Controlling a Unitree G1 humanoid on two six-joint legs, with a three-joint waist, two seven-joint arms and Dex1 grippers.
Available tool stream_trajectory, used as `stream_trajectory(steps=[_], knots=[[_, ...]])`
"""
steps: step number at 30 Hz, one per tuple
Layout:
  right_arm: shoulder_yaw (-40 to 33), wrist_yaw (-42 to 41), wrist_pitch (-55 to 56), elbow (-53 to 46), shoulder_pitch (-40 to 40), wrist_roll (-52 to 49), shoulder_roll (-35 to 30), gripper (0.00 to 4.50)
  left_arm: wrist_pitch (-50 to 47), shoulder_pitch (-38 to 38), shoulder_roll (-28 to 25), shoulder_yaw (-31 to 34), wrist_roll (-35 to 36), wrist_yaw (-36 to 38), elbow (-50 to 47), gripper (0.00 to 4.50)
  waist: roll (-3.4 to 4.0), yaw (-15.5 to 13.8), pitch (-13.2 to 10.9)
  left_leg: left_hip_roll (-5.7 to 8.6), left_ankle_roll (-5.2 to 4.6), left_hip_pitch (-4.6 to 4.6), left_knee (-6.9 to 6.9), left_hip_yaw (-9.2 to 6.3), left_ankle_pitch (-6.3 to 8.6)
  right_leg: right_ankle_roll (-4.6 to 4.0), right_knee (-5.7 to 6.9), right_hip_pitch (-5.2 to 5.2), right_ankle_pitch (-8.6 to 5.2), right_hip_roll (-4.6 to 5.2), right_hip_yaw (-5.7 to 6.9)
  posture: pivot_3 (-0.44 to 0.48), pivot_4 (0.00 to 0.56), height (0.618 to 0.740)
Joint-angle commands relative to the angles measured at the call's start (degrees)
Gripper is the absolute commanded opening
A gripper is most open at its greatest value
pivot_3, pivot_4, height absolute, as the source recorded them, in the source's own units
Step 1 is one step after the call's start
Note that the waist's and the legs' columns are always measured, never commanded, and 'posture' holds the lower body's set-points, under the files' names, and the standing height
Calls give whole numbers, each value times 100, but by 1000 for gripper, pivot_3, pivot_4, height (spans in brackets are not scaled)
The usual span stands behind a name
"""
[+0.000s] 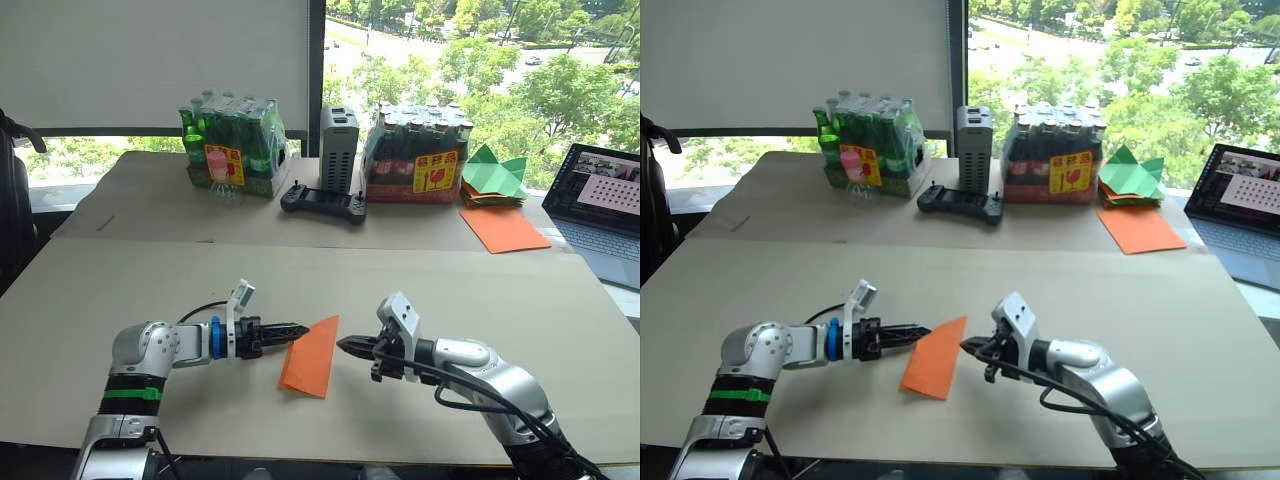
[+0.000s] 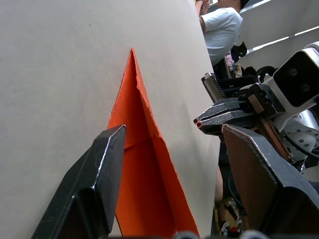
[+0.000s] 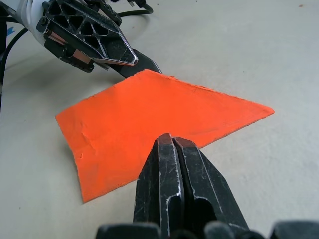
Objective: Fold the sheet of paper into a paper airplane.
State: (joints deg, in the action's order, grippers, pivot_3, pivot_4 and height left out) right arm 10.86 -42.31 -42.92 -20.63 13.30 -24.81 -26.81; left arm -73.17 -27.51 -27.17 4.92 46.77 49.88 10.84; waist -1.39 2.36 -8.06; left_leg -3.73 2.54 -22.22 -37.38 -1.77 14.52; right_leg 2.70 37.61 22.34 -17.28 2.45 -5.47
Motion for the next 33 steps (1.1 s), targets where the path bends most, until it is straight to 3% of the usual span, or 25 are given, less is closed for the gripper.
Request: stream_trajectory(steps=[1,13,19,23,29,33], knots=[[-22,13,85,-185,20,-10,-36,20,152,-127,51,-81,-90,54,56,3271,0,-3,0,0,0,0,0,0,0,0,0,0,0,0,0,0,150,740],[-25,33,84,-192,10,-7,-46,20,146,-125,79,-255,-174,137,47,3271,0,-5,0,0,0,-1,0,0,0,0,0,0,0,0,0,0,150,740],[-21,51,103,-194,-3,3,-37,20,146,-38,-51,-395,-209,270,-14,1501,0,-6,0,0,0,-1,0,0,0,0,0,0,0,0,0,0,150,740],[-8,63,114,-200,-25,7,-32,20,170,-49,-65,-418,-237,281,0,72,0,-5,0,0,0,1,0,0,0,0,1,0,0,0,0,0,150,740],[19,78,126,-183,2,14,-9,20,117,-154,79,-200,-193,59,40,72,0,-5,0,0,0,2,0,0,0,0,2,-2,0,0,0,0,150,740],[22,81,146,-143,40,35,30,20,32,-258,395,224,-105,-485,62,72,0,-11,0,0,0,0,-1,0,0,0,2,-2,0,0,0,0,150,740]])
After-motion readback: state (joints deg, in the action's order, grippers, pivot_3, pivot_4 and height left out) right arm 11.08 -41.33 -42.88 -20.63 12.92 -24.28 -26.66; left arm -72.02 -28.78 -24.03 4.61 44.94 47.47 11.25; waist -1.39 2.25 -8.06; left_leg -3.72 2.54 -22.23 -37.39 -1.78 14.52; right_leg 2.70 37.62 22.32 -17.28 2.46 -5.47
